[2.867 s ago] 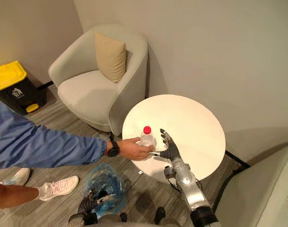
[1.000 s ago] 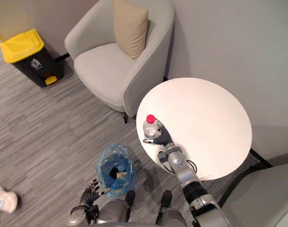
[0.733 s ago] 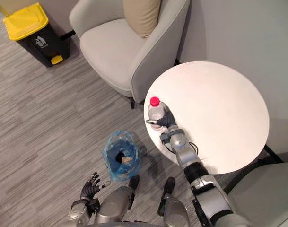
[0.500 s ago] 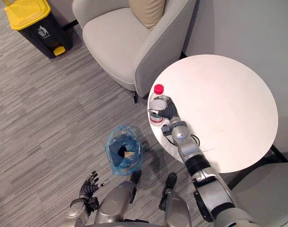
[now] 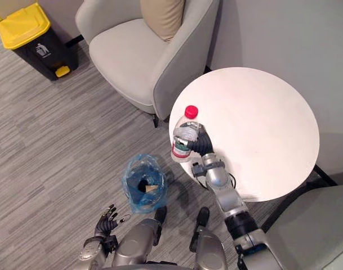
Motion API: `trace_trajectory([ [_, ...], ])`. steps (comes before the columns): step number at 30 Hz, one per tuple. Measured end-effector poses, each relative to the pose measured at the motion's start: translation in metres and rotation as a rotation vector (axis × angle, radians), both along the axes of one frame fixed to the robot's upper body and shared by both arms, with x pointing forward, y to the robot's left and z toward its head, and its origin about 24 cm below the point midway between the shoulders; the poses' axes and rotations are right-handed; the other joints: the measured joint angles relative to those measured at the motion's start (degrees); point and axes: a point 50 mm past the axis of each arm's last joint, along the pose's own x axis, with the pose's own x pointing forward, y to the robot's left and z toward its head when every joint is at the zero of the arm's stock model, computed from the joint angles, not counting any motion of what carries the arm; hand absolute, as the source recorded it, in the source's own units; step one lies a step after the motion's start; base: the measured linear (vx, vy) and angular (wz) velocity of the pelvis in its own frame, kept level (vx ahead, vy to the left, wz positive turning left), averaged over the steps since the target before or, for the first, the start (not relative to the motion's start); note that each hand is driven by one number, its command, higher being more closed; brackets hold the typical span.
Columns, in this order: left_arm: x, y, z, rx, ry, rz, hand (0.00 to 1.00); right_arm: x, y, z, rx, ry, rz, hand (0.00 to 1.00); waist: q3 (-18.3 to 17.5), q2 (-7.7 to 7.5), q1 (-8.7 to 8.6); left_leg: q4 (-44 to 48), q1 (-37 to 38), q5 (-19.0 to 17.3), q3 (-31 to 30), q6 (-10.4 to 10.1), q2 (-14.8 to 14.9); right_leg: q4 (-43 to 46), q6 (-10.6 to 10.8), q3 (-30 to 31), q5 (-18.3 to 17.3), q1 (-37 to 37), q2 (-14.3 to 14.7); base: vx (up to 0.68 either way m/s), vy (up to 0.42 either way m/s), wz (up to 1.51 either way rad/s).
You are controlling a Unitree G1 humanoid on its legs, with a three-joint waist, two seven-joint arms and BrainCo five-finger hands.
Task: Gather rubbish on tea table into small bin, then transfer packed bag to large trash can.
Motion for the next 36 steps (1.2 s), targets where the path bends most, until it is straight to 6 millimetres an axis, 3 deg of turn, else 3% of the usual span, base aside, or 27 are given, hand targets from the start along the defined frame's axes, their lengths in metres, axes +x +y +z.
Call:
trace_trajectory([
  [3,-0.007,0.000,-0.004,0.000,0.029,0.001,0.00,-0.018,-0.001,-0.008,0.026,0.014,-0.012,1.00,-2.7,-1.46,-1.13,-1.9,1.4,0.6,-0.1,-0.1,0.1,-0.9,0.2,-0.2,-0.2,0.8,-0.1,0.07,-0.019,0.01],
  [7,-0.013,0.000,-0.007,0.001,0.051,-0.005,0.00,-0.032,0.000,-0.015,0.020,0.024,-0.008,1.00,-4.2,-2.14,-1.67,-3.2,4.4,0.7,0.0,-0.2,0.2,-2.0,0.2,-0.2,-0.2,3.6,0.0,0.04,-0.012,-0.02],
  [15,-0.020,-0.004,-0.012,-0.001,0.091,-0.025,0.00,-0.052,0.005,-0.037,0.008,0.104,-0.027,1.00,-6.9,-2.40,-1.91,-4.8,6.4,1.8,-2.0,-1.1,0.6,-3.6,0.2,-2.2,-0.1,6.4,0.2,-0.02,-0.014,0.13],
  [19,-0.022,-0.004,-0.014,0.000,0.101,-0.028,0.00,-0.054,0.009,-0.039,0.014,0.112,-0.016,1.00,-7.2,-2.36,-2.77,-5.8,5.6,3.3,-4.0,-2.4,0.6,-3.8,-0.1,-5.6,-0.2,7.2,-0.1,-0.06,-0.030,0.46],
  [21,-0.021,-0.005,-0.014,-0.003,0.099,-0.026,0.00,-0.056,0.008,-0.039,0.012,0.115,-0.022,1.00,-7.6,-1.87,-2.91,-6.9,4.0,2.6,6.0,-1.2,3.6,-3.6,-0.3,-9.8,-0.3,7.4,-0.3,-0.11,-0.056,0.88],
  [22,-0.021,-0.006,-0.014,-0.007,0.098,-0.022,0.00,-0.056,0.006,-0.039,0.003,0.113,-0.024,1.00,-8.2,-1.88,-3.06,-8.1,3.6,3.1,14.5,0.9,6.1,-3.7,-0.3,-12.4,-0.3,7.4,-1.4,-0.04,0.018,1.09],
  [24,-0.017,-0.010,-0.013,-0.012,0.085,-0.030,0.00,-0.054,0.001,-0.038,-0.019,0.103,-0.049,1.00,-8.6,-1.36,-3.04,-2.1,1.0,2.2,28.4,3.0,10.7,-3.0,-0.4,-16.6,-0.5,7.1,-3.5,-0.03,0.141,1.12],
  [26,-0.021,-0.014,-0.014,-0.017,0.095,-0.036,0.00,-0.054,-0.001,-0.038,-0.040,0.097,-0.060,1.00,-9.1,-0.64,-3.12,4.4,0.5,1.7,36.4,3.7,13.7,-1.0,0.6,-19.9,-1.7,7.2,-5.3,0.01,0.231,0.96],
  [27,-0.026,-0.019,-0.016,-0.022,0.109,-0.047,0.00,-0.053,-0.002,-0.037,-0.049,0.094,-0.064,1.00,-10.1,1.13,-3.77,4.4,1.0,0.7,38.1,2.1,14.6,0.5,1.8,-20.9,-2.6,7.4,-5.7,0.03,0.257,0.89],
  [28,-0.028,-0.020,-0.017,-0.020,0.116,-0.059,0.00,-0.052,-0.002,-0.037,-0.049,0.094,-0.066,1.00,-10.1,1.06,-4.14,4.0,1.1,1.0,37.6,1.4,13.8,1.3,2.3,-21.4,-2.7,7.5,-6.4,0.02,0.252,0.69],
  [30,-0.029,-0.015,-0.016,0.005,0.115,-0.061,0.00,-0.047,0.008,-0.032,-0.035,0.076,-0.042,1.00,-10.4,-0.87,-3.95,1.3,2.2,1.7,36.6,1.9,9.9,0.4,3.4,-21.7,-1.7,8.5,-8.9,-0.01,0.229,0.42],
  [32,-0.030,-0.009,-0.016,0.030,0.123,-0.060,0.00,-0.046,0.016,-0.031,-0.014,0.071,-0.028,1.00,-11.0,-1.72,-4.12,0.4,2.7,2.0,35.5,2.5,7.7,-0.7,3.4,-20.9,-1.4,9.0,-9.6,-0.03,0.180,0.36],
  [36,-0.030,-0.007,-0.016,0.032,0.119,-0.057,0.00,-0.045,0.023,-0.034,-0.018,0.085,0.001,1.00,-11.0,-2.55,-3.95,1.8,2.4,0.6,34.9,3.3,6.4,5.0,3.4,-19.1,-2.8,7.3,-12.2,-0.02,0.124,0.15],
])
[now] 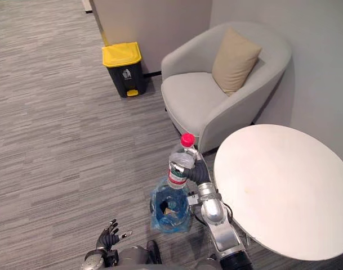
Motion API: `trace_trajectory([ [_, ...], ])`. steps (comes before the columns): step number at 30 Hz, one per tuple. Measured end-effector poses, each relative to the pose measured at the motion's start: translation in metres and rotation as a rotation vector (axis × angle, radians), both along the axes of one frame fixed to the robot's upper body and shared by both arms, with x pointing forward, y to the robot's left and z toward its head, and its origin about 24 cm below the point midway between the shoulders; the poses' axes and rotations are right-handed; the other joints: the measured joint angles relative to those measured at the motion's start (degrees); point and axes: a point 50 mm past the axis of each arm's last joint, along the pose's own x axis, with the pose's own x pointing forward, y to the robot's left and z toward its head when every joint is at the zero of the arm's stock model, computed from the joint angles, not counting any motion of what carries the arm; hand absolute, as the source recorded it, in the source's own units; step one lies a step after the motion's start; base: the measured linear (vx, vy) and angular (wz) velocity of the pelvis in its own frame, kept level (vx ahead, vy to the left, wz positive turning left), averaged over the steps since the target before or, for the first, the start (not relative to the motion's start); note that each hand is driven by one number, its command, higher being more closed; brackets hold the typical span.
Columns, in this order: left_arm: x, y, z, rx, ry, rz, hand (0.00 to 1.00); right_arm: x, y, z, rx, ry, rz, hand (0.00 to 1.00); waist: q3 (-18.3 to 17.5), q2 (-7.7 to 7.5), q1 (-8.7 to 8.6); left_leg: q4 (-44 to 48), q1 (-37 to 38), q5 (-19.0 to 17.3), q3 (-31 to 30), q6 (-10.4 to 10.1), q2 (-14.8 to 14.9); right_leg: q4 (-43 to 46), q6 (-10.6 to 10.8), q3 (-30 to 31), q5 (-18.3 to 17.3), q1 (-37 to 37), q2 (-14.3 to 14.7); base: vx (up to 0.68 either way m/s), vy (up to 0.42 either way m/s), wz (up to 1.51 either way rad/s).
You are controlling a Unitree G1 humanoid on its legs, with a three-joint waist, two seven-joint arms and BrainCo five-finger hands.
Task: Gather rubbish on tea table into small bin, then transfer packed bag to large trash can.
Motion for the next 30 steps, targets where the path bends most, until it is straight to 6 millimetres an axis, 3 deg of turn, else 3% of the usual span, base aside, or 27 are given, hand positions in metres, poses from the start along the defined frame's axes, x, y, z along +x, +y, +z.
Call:
trace_trajectory([
  [2,0.001,0.004,0.001,0.010,-0.008,-0.001,0.00,-0.001,0.004,-0.002,0.000,0.009,0.020,1.00,0.7,-0.93,-0.29,2.4,-0.2,-2.2,-0.2,0.2,-0.8,8.3,0.0,1.4,-3.0,-2.3,-3.3,-0.05,0.081,-0.01],
  [3,0.001,0.006,0.001,0.018,-0.004,-0.005,0.00,-0.001,0.003,-0.005,-0.012,0.021,0.022,1.00,1.0,-1.22,-0.84,3.1,-0.1,-2.8,-0.9,0.6,-1.3,14.3,-2.1,4.6,-3.7,-4.6,-4.9,-0.07,0.084,0.39],
  [4,0.002,0.006,0.001,0.021,-0.006,-0.009,0.00,-0.001,0.002,-0.009,-0.029,0.034,0.020,1.00,1.7,-1.96,-2.08,3.2,0.3,-3.2,-3.1,1.3,-2.3,20.8,-5.0,11.6,-5.5,-8.0,-5.1,-0.07,0.065,0.54],
  [6,0.001,0.008,0.002,0.027,-0.003,-0.009,0.00,-0.002,0.001,-0.010,-0.040,0.040,0.021,1.00,2.2,-1.64,-2.73,3.2,0.0,-3.2,-5.6,1.4,-2.7,22.0,-3.3,16.8,-8.2,-9.3,-2.5,-0.03,0.005,0.58],
  [9,0.004,0.014,0.003,0.043,-0.010,-0.014,0.00,-0.002,0.001,-0.009,-0.051,0.032,0.027,1.00,2.5,-2.73,-3.21,3.1,-0.8,-2.6,-10.4,0.5,-4.2,15.8,-1.0,25.9,-10.9,-11.1,6.0,-0.01,-0.086,0.84],
  [10,0.003,0.015,0.003,0.047,-0.010,-0.016,0.00,-0.002,0.001,-0.009,-0.050,0.030,0.029,1.00,2.3,-3.28,-3.40,3.4,-1.2,-2.5,-10.9,0.3,-5.0,13.5,-1.1,26.5,-10.3,-11.0,6.3,0.06,-0.116,1.18],
  [11,0.005,0.011,0.002,0.039,-0.007,-0.021,0.00,-0.002,-0.003,-0.008,-0.059,0.028,0.021,1.00,2.3,-2.79,-4.29,4.6,-1.8,-2.2,-13.1,-0.1,-5.6,13.3,-0.1,26.1,-8.6,-9.8,6.4,0.09,-0.069,0.75],
  [12,0.007,0.006,0.003,0.030,-0.016,-0.028,0.00,-0.001,-0.008,-0.008,-0.077,0.025,0.017,1.00,2.3,-1.06,-3.24,4.6,-2.3,-2.1,-13.2,-0.1,-5.3,12.3,-0.3,25.6,-8.4,-10.0,6.7,0.10,-0.051,0.56],
  [14,0.003,0.005,0.001,0.026,-0.004,-0.021,0.00,0.000,-0.009,-0.007,-0.080,0.023,0.015,1.00,2.2,0.59,-2.46,4.5,-3.3,-2.1,-13.2,-0.1,-4.3,9.6,0.0,25.5,-6.8,-9.8,8.1,0.08,-0.018,-0.09],
  [20,0.005,0.005,0.001,0.038,-0.005,-0.052,0.00,-0.001,-0.009,-0.008,-0.084,0.026,0.024,1.00,2.3,0.25,-2.31,4.2,-2.9,-1.8,-13.1,0.0,-2.4,2.2,-0.5,25.4,-3.3,-6.0,10.6,0.10,-0.027,-0.08],
  [26,0.006,0.003,0.001,0.047,-0.004,-0.093,0.00,-0.003,-0.006,-0.015,-0.128,0.053,0.090,1.00,2.4,0.42,-2.08,3.4,-3.2,-1.7,-13.0,-0.2,-2.4,0.2,-0.5,25.3,-2.4,-5.7,10.8,0.00,-0.002,0.00],
  [30,0.020,-0.002,0.004,0.046,-0.030,-0.124,0.00,0.006,0.002,-0.019,-0.195,0.065,0.163,1.00,4.6,2.32,-2.06,5.9,-8.3,-1.6,-12.8,-0.3,-1.8,3.1,-0.6,25.5,-2.0,-11.0,10.9,-0.10,0.008,-0.02],
])
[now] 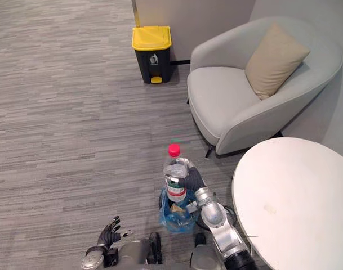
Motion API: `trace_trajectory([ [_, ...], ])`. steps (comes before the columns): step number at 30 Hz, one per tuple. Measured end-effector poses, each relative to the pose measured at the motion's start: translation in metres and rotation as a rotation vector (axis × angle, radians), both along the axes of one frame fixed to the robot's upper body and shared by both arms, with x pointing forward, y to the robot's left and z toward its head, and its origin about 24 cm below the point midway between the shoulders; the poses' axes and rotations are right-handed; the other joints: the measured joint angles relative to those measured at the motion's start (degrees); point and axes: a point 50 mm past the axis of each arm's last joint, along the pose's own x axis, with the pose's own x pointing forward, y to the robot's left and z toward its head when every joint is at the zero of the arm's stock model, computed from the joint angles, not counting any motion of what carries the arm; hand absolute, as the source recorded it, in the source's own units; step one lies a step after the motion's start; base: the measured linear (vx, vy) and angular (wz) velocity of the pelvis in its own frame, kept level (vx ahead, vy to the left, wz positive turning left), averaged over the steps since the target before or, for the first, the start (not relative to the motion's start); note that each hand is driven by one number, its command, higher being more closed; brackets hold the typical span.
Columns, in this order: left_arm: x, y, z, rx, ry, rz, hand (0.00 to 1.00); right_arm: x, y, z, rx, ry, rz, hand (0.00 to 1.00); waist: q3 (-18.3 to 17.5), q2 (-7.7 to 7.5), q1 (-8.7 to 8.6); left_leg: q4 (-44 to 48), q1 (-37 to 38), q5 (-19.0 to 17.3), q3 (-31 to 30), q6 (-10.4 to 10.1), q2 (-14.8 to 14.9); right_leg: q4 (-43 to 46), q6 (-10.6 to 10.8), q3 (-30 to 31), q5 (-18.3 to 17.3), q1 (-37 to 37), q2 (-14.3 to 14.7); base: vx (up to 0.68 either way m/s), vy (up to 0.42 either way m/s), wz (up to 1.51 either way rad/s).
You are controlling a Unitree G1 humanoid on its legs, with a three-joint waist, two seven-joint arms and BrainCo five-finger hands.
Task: Gather rubbish on tea table into small bin, then transfer packed bag to large trash can.
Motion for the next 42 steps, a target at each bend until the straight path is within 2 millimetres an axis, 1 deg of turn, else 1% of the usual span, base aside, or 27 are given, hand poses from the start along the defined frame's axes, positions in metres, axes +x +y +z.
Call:
trace_trajectory([
  [2,0.014,-0.001,0.005,0.001,-0.035,-0.008,0.00,0.011,-0.001,0.007,-0.040,-0.033,0.013,1.00,2.5,0.70,0.07,1.7,-3.0,0.0,0.1,0.0,0.3,2.7,-0.1,0.4,-0.1,-3.7,0.0,-0.17,0.022,-0.06],
  [3,0.023,-0.002,0.009,0.004,-0.061,-0.012,0.00,0.019,-0.002,0.014,-0.070,-0.067,0.018,1.00,4.2,0.84,0.18,2.5,-5.4,0.0,0.3,-0.2,0.3,4.9,-0.2,1.0,-0.3,-6.8,-0.2,-0.20,0.024,-0.08],
  [4,0.027,-0.002,0.010,0.004,-0.070,-0.014,0.00,0.023,-0.001,0.017,-0.075,-0.082,0.021,1.00,4.9,0.89,0.17,2.9,-6.4,0.0,0.4,-0.2,0.3,5.7,-0.2,1.2,-0.3,-8.1,-0.2,-0.21,0.022,-0.09],
  [6,0.041,-0.004,0.017,0.005,-0.109,-0.017,0.00,0.038,-0.003,0.030,-0.105,-0.134,0.010,1.00,7.1,1.06,0.04,4.2,-10.4,0.5,1.1,-0.5,0.4,8.7,-0.4,1.7,-0.4,-13.2,-0.6,-0.22,0.019,-0.06],
  [7,0.044,-0.004,0.018,0.006,-0.118,-0.017,0.00,0.040,-0.003,0.033,-0.108,-0.145,0.008,1.00,7.6,1.23,0.04,4.6,-11.1,0.6,1.1,-0.6,0.4,9.2,-0.4,1.7,-0.5,-14.0,-0.7,-0.16,0.011,-0.01],
  [9,0.055,-0.003,0.024,0.005,-0.147,0.005,0.00,0.052,-0.006,0.041,-0.132,-0.176,-0.020,1.00,8.5,1.53,0.18,6.8,-15.5,0.7,1.5,-0.6,0.9,12.2,-0.6,2.4,-0.6,-18.9,-0.7,-0.12,-0.002,-0.05],
  [10,0.057,-0.003,0.025,0.003,-0.153,0.009,0.00,0.055,-0.006,0.042,-0.137,-0.181,-0.026,1.00,8.5,1.60,0.19,7.3,-16.4,0.6,1.6,-0.6,1.1,12.8,-0.6,2.5,-0.7,-20.0,-0.7,-0.13,-0.013,-0.09],
  [12,0.074,-0.005,0.034,-0.002,-0.201,0.022,0.00,0.065,-0.005,0.054,-0.160,-0.232,-0.051,1.00,9.2,1.64,0.47,9.8,-21.2,0.7,1.8,-0.6,1.7,16.3,-1.0,3.0,-1.1,-25.3,-0.8,-0.10,-0.025,-0.04],
  [13,0.078,-0.006,0.037,-0.006,-0.214,0.026,0.00,0.066,-0.004,0.058,-0.160,-0.245,-0.054,1.00,9.6,1.61,0.43,10.3,-22.0,0.6,1.8,-0.6,1.8,17.1,-1.1,3.0,-1.2,-26.3,-0.8,-0.08,-0.032,0.01],
  [14,0.087,-0.007,0.043,-0.009,-0.243,0.031,0.00,0.069,-0.003,0.064,-0.155,-0.268,-0.058,1.00,10.0,1.63,0.46,11.5,-24.0,0.6,1.8,-0.6,2.1,18.6,-1.4,3.0,-1.5,-28.4,-0.8,-0.09,-0.049,0.03],
  [17,0.117,-0.010,0.071,-0.046,-0.385,0.075,0.00,0.080,0.004,0.089,-0.123,-0.358,-0.088,1.00,11.5,1.66,0.78,15.3,-30.5,0.1,2.9,0.1,3.9,23.5,-2.5,2.8,-2.6,-35.7,-0.8,-0.14,-0.097,0.05],
  [18,0.128,-0.012,0.084,-0.063,-0.444,0.088,0.00,0.082,0.006,0.100,-0.110,-0.400,-0.096,1.00,11.8,1.69,0.91,16.9,-33.6,0.0,3.3,0.3,4.8,25.4,-3.1,2.8,-3.2,-38.8,-0.8,-0.16,-0.116,0.12],
  [19,0.141,-0.014,0.098,-0.079,-0.504,0.092,0.00,0.086,0.008,0.113,-0.097,-0.445,-0.106,1.00,12.9,1.64,1.03,18.5,-36.4,0.0,3.7,0.3,5.9,27.3,-3.3,2.5,-3.7,-41.8,-0.8,-0.13,-0.093,0.14],
  [20,0.145,-0.015,0.103,-0.088,-0.527,0.097,0.00,0.088,0.008,0.118,-0.094,-0.461,-0.109,1.00,13.4,1.62,1.05,19.1,-37.6,0.0,3.7,0.3,6.1,28.2,-3.2,2.4,-4.0,-42.9,-0.8,-0.14,-0.088,0.18],
  [22,0.163,-0.022,0.127,-0.118,-0.622,0.100,0.00,0.095,0.006,0.144,-0.065,-0.539,-0.146,1.00,15.2,1.61,1.70,21.7,-43.3,0.0,3.9,0.3,7.3,31.8,-3.9,1.9,-4.8,-49.0,-1.0,-0.12,-0.078,0.19],
  [23,0.165,-0.022,0.131,-0.122,-0.637,0.106,0.00,0.096,0.008,0.149,-0.061,-0.555,-0.150,1.00,15.7,1.51,1.72,22.3,-44.6,0.0,3.9,0.3,7.6,32.5,-4.0,1.8,-4.9,-50.2,-1.0,-0.09,-0.062,0.13],
  [24,0.168,-0.021,0.137,-0.136,-0.659,0.124,0.00,0.099,0.009,0.159,-0.055,-0.579,-0.160,1.00,15.8,1.47,1.79,24.1,-47.6,0.0,3.9,0.4,8.3,34.5,-4.3,1.5,-5.4,-53.2,-1.0,-0.07,-0.050,0.09],
  [26,0.173,-0.020,0.144,-0.156,-0.683,0.150,0.00,0.101,0.007,0.171,-0.043,-0.609,-0.173,1.00,16.3,1.08,2.04,27.2,-51.4,-0.1,3.8,0.6,8.9,38.3,-4.5,1.8,-6.1,-57.4,-1.2,-0.04,-0.040,0.05],
  [27,0.177,-0.018,0.154,-0.170,-0.727,0.165,0.00,0.102,0.006,0.176,-0.033,-0.624,-0.185,1.00,16.5,1.13,2.73,29.1,-53.6,-0.5,3.5,1.1,9.4,40.4,-4.7,1.7,-6.8,-59.7,-1.2,0.00,0.000,0.00],
  [30,0.183,-0.015,0.170,-0.184,-0.803,0.182,0.00,0.105,0.004,0.183,-0.022,-0.634,-0.207,1.00,16.6,1.06,3.25,32.5,-58.0,-0.8,2.7,1.6,9.8,44.4,-5.0,1.5,-8.1,-64.0,-1.5,-0.03,-0.034,0.09],
  [33,0.184,-0.013,0.178,-0.199,-0.841,0.193,0.00,0.108,0.005,0.185,-0.027,-0.630,-0.211,1.00,16.6,1.05,3.22,33.1,-60.0,-0.7,2.1,1.4,9.7,45.4,-4.8,1.1,-8.6,-65.8,-1.9,-0.05,-0.019,0.11],
  [35,0.184,-0.012,0.181,-0.199,-0.855,0.193,0.00,0.113,0.003,0.183,-0.036,-0.609,-0.221,1.00,16.6,1.05,3.20,32.8,-60.8,-0.6,2.1,1.3,9.7,45.4,-5.1,0.8,-8.8,-66.5,-2.1,-0.06,-0.002,0.10],
  [37,0.185,-0.012,0.184,-0.199,-0.868,0.195,0.00,0.116,0.002,0.181,-0.045,-0.591,-0.232,1.00,16.6,1.05,3.22,32.1,-61.4,-0.4,2.1,1.0,9.7,44.9,-5.2,0.3,-8.8,-67.0,-2.5,-0.05,0.005,0.16],
  [38,0.186,-0.011,0.185,-0.200,-0.870,0.198,0.00,0.118,0.000,0.179,-0.048,-0.582,-0.238,1.00,16.6,1.02,3.15,31.4,-61.6,0.0,2.3,0.4,9.7,44.6,-5.2,-0.3,-8.8,-67.1,-3.0,-0.03,0.005,0.18],
  [39,0.186,-0.011,0.185,-0.200,-0.871,0.199,0.00,0.118,0.000,0.178,-0.049,-0.575,-0.242,0.00,16.6,0.97,3.18,31.0,-61.6,0.1,2.3,0.3,9.7,44.4,-5.2,-0.4,-8.8,-67.1,-3.1,-0.03,0.003,0.24],
  [40,0.187,-0.011,0.185,-0.201,-0.872,0.198,0.00,0.120,-0.002,0.176,-0.054,-0.564,-0.249,0.00,16.6,0.92,3.19,30.4,-61.6,0.3,2.5,0.0,9.7,44.1,-5.1,-0.4,-8.8,-67.1,-3.1,-0.02,-0.002,0.17],
  [42,0.187,-0.011,0.186,-0.201,-0.872,0.198,0.00,0.121,-0.002,0.175,-0.056,-0.555,-0.252,0.00,16.7,0.88,3.26,30.0,-61.6,1.5,2.6,0.3,9.8,44.1,-4.8,-0.7,-8.5,-67.1,-3.1,-0.02,-0.001,0.08],
])
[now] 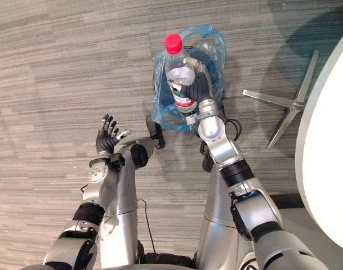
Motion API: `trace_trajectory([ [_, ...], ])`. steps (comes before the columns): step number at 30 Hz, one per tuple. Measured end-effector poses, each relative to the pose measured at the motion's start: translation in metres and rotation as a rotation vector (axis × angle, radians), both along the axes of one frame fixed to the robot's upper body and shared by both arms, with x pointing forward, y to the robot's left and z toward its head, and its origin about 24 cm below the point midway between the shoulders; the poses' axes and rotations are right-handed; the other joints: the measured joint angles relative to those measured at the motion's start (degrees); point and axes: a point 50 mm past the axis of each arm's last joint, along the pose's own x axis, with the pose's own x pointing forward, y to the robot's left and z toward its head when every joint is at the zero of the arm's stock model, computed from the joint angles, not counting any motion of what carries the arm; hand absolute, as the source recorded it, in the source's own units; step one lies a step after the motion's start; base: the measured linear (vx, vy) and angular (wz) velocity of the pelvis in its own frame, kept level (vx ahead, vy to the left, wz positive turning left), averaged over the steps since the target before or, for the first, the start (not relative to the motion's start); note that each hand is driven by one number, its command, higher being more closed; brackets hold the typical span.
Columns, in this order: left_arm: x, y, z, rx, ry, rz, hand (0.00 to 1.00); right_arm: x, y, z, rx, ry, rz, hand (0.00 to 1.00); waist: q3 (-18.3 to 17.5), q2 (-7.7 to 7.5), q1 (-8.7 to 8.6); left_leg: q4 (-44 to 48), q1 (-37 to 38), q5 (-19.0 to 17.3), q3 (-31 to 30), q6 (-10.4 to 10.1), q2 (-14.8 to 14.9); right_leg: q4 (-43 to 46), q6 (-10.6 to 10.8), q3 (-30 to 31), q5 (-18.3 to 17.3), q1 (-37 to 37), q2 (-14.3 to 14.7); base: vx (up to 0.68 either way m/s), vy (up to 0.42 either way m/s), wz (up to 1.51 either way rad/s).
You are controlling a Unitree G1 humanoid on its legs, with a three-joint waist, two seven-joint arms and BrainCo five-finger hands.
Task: Gather rubbish on tea table into small bin, then transfer packed bag to large trash can.
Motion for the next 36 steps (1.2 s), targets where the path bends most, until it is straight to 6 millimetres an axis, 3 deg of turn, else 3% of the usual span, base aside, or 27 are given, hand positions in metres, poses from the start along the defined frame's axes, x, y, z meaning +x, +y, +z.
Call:
trace_trajectory([
  [10,0.001,-0.001,0.001,-0.002,-0.003,0.000,0.00,0.001,0.002,0.003,0.030,0.001,-0.006,0.00,0.0,-0.19,-0.39,-0.5,0.0,0.5,-0.8,0.2,0.0,-0.2,-0.1,-1.0,0.0,0.5,0.0,-0.01,0.001,0.01],
  [14,0.000,0.001,0.001,-0.007,0.000,0.021,0.00,-0.003,0.010,-0.014,0.039,0.040,0.007,0.00,0.0,-1.71,-0.42,-1.9,1.1,1.3,-1.0,-0.4,-0.1,-0.9,-0.4,-1.4,-0.1,1.4,0.0,-0.06,-0.010,0.04],
  [18,0.000,0.003,0.000,-0.010,0.004,0.028,0.00,-0.010,0.017,-0.031,0.015,0.065,0.009,0.00,0.0,-2.10,-0.51,-3.5,2.3,1.8,-1.2,-0.6,-0.1,-2.3,-0.5,-2.3,0.0,3.0,0.0,-0.05,-0.014,0.06],
  [30,-0.001,0.004,-0.002,-0.022,0.009,0.043,0.00,-0.026,0.034,-0.047,-0.132,0.030,0.016,0.00,0.1,-3.26,-1.75,-5.1,5.0,2.0,-1.1,-0.8,-0.1,-4.2,-0.7,-2.6,0.2,5.8,0.3,-0.01,-0.002,-0.01],
  [36,-0.001,0.006,-0.003,-0.021,0.017,0.065,0.00,-0.020,0.037,-0.056,-0.243,0.046,-0.029,0.00,0.1,-3.27,-1.66,-6.3,4.8,2.4,-1.1,-0.9,-0.7,-4.7,-0.7,-2.6,0.2,5.5,0.1,-0.02,-0.005,0.04],
])
